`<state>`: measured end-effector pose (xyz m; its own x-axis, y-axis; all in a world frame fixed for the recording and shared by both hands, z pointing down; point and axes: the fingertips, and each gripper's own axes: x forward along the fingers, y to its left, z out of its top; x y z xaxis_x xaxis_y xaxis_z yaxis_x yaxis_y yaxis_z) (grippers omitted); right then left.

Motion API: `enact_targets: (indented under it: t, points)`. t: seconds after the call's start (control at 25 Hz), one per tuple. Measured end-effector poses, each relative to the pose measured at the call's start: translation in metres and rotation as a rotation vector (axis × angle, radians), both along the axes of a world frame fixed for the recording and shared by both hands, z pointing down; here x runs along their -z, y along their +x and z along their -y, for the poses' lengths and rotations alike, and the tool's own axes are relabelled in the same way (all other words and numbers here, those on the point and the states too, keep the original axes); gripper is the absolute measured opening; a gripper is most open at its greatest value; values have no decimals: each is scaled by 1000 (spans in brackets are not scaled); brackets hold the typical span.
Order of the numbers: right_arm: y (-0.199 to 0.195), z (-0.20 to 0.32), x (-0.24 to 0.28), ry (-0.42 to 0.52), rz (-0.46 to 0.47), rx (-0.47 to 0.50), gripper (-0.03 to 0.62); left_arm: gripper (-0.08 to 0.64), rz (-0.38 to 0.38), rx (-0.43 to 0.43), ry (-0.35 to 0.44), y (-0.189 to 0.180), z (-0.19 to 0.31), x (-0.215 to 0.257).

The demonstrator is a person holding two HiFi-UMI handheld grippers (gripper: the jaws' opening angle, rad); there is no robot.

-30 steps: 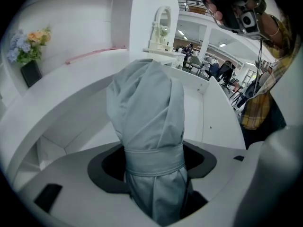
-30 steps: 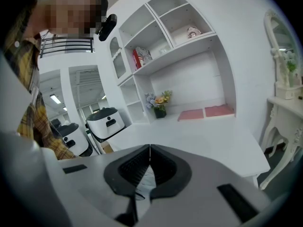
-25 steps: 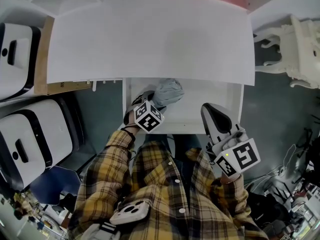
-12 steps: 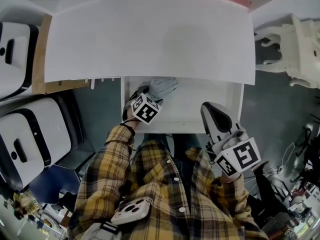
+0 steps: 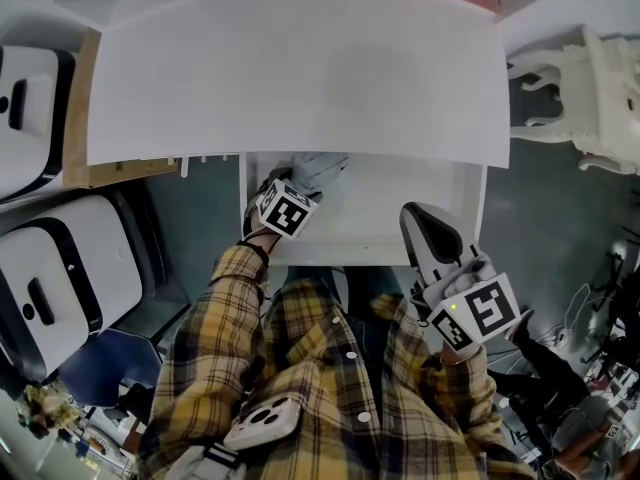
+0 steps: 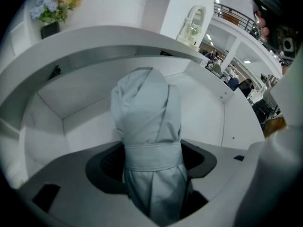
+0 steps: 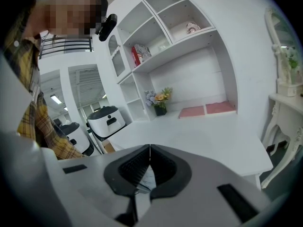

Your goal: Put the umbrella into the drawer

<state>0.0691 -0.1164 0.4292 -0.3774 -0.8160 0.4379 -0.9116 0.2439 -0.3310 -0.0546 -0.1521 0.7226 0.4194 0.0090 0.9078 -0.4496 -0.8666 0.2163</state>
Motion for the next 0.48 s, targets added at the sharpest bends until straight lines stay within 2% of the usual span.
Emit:
enact_targets:
  t: [0.48]
  points:
    - [-12,4,5,12,11,44,17,330,2,-20,-7,-1,-2,2]
